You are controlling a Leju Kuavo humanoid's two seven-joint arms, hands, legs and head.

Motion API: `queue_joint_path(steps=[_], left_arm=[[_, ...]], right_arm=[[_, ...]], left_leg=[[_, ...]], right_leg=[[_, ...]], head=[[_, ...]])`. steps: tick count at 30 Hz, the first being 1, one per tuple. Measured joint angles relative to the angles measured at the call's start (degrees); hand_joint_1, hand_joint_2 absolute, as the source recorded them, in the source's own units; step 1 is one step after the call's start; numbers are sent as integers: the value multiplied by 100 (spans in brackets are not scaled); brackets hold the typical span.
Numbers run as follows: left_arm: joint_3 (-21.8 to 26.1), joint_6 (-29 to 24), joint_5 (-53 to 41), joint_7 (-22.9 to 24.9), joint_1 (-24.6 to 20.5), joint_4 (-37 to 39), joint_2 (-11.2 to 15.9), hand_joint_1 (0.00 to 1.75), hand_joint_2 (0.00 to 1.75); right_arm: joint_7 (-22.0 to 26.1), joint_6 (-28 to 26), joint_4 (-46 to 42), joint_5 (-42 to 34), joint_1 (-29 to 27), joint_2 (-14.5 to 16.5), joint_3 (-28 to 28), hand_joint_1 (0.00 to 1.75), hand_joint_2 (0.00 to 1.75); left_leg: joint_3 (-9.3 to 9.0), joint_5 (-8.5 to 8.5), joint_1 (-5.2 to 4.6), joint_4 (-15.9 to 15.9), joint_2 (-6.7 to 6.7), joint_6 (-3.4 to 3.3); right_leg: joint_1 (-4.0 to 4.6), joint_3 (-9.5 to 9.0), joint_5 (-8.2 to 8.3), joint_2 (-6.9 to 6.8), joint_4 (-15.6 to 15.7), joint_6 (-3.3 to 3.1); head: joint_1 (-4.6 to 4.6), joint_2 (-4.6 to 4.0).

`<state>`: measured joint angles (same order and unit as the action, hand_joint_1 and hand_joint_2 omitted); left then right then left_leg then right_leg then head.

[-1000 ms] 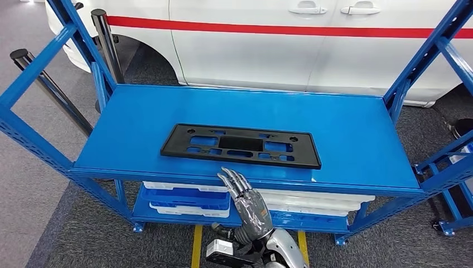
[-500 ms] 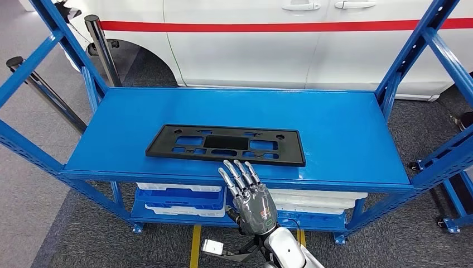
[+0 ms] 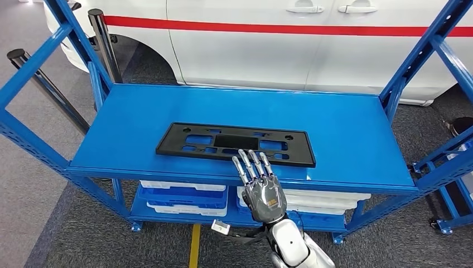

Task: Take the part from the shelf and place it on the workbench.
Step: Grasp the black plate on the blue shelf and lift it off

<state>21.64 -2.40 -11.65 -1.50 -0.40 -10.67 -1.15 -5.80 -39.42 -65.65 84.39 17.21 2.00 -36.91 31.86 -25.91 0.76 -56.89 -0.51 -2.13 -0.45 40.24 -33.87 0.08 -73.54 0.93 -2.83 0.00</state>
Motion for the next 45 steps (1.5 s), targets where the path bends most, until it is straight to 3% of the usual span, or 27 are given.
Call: queue_joint_path(steps=[1,2,4,6,11,13,15,16,17,18,20,22,26,28,30,31,32,33,35,36,37,40,42,45], left_arm=[[3,0,-3,2,1,0,0,0,0],[5,1,-4,4,2,0,0,0,0],[8,4,-5,5,2,0,-3,0,0],[16,9,-8,7,-1,0,-5,0,0],[36,21,-8,12,-7,0,-8,0,0],[38,27,-8,12,-4,0,-14,0,0],[43,32,-9,12,-1,0,-15,0,0],[46,33,-9,13,3,0,-15,0,0],[51,34,-9,14,8,0,-14,0,0],[57,34,-9,17,13,0,-14,0,0],[69,35,-9,25,16,0,-13,0,0],[78,35,-9,29,8,0,-9,0,0],[109,68,-10,16,15,0,-9,0,0],[126,86,-10,5,34,0,-10,0,0],[133,88,-10,2,36,0,-11,0,0],[135,89,-10,2,35,0,-12,0,0],[137,90,-11,1,36,0,-14,0,0],[139,89,-11,2,38,0,-17,0,0],[143,80,-13,3,46,0,-23,0,0],[147,70,-13,4,43,0,-25,0,0],[152,58,-16,4,36,0,-25,0,0],[168,28,-27,1,10,0,-26,0,0],[174,19,-32,-5,1,0,-32,0,0],[185,15,-37,-13,0,0,-39,0,0]], right_arm=[[-29,1,46,3,11,-19,2,0,175],[-56,1,84,7,29,-35,6,0,175],[-105,1,144,12,94,-54,16,0,175],[-142,2,183,14,160,-64,32,0,175],[-204,27,258,15,217,-85,79,0,175],[-207,35,279,15,250,-87,84,0,175],[-207,50,305,15,264,-92,84,0,175],[-207,62,319,15,264,-97,84,0,175],[-208,76,331,15,264,-101,85,0,175],[-213,90,340,15,266,-104,85,0,175],[-223,108,346,15,283,-109,88,0,175],[-226,141,347,14,310,-114,92,0,175],[-226,223,360,4,327,-128,97,0,175],[-225,234,361,0,349,-136,101,0,175],[-224,246,367,-1,350,-152,103,0,175],[-224,255,373,-2,339,-162,103,0,175],[-224,266,381,-4,331,-169,104,0,175],[-219,275,388,-7,329,-174,104,0,175],[-203,297,394,-15,340,-179,104,0,175],[-194,315,399,-21,349,-182,103,0,175],[-184,342,402,-33,355,-185,102,0,175],[-131,436,401,-119,397,-189,100,0,175],[-99,515,401,-180,444,-190,100,0,175],[-84,617,416,-228,484,-191,99,0,175]], left_leg=[[2,-2,1,-5,2,2],[0,-7,2,-14,4,9],[-7,-34,6,-47,6,44],[10,-70,-13,-100,10,104],[43,-149,-2,-182,13,246],[255,-437,7,-648,14,293],[637,-788,8,-1442,15,314],[774,-848,7,-1712,15,312],[815,-791,6,-1775,15,299],[738,-625,2,-1592,15,276],[381,-210,-21,-811,20,191],[131,-39,-57,-240,23,119],[40,-170,-50,-46,46,-28],[-77,-198,-40,-23,45,-92],[-137,-215,-41,-32,39,-101],[-166,-216,-36,-41,38,-87],[-202,-224,-27,-52,39,-62],[-248,-238,-13,-68,40,-28],[-338,-343,18,-98,47,54],[-359,-397,28,-127,50,98],[-355,-442,28,-149,49,142],[-349,-479,25,-199,35,250],[-271,-477,37,-430,32,295],[267,-844,43,-1350,32,335]], right_leg=[[-13,77,-4,-1,-151,15],[-27,41,111,-2,-67,24],[-54,-296,500,-5,642,25],[-45,-586,709,-3,1267,-13],[-20,-644,723,6,1402,-189],[-30,-652,735,-1,1419,-249],[-9,-644,732,-5,1417,-274],[3,-645,730,-5,1416,-278],[14,-650,727,-2,1414,-283],[24,-662,724,4,1414,-286],[42,-688,714,13,1413,-284],[57,-679,703,15,1408,-248],[46,-576,757,-13,1124,-108],[31,-350,570,-12,715,-61],[-1,45,302,-6,88,-12],[-21,212,238,-7,-138,12],[-42,295,278,-8,-190,35],[-65,273,408,-9,-45,53],[-102,40,837,-12,629,86],[-96,-38,954,-15,942,81],[-85,-80,1045,-16,1127,45],[-45,-92,1043,-6,1193,-128],[-56,-181,1009,-4,1241,-196],[-47,-269,959,-10,1287,-272]], head=[[0,0],[-1,0],[0,0],[4,0],[9,0],[11,0],[13,0],[13,0],[13,0],[14,0],[12,0],[10,0],[4,0],[-2,0],[-4,0],[-3,0],[-3,0],[-3,0],[-4,0],[-7,0],[-10,0],[-21,0],[-21,0],[-13,0]])
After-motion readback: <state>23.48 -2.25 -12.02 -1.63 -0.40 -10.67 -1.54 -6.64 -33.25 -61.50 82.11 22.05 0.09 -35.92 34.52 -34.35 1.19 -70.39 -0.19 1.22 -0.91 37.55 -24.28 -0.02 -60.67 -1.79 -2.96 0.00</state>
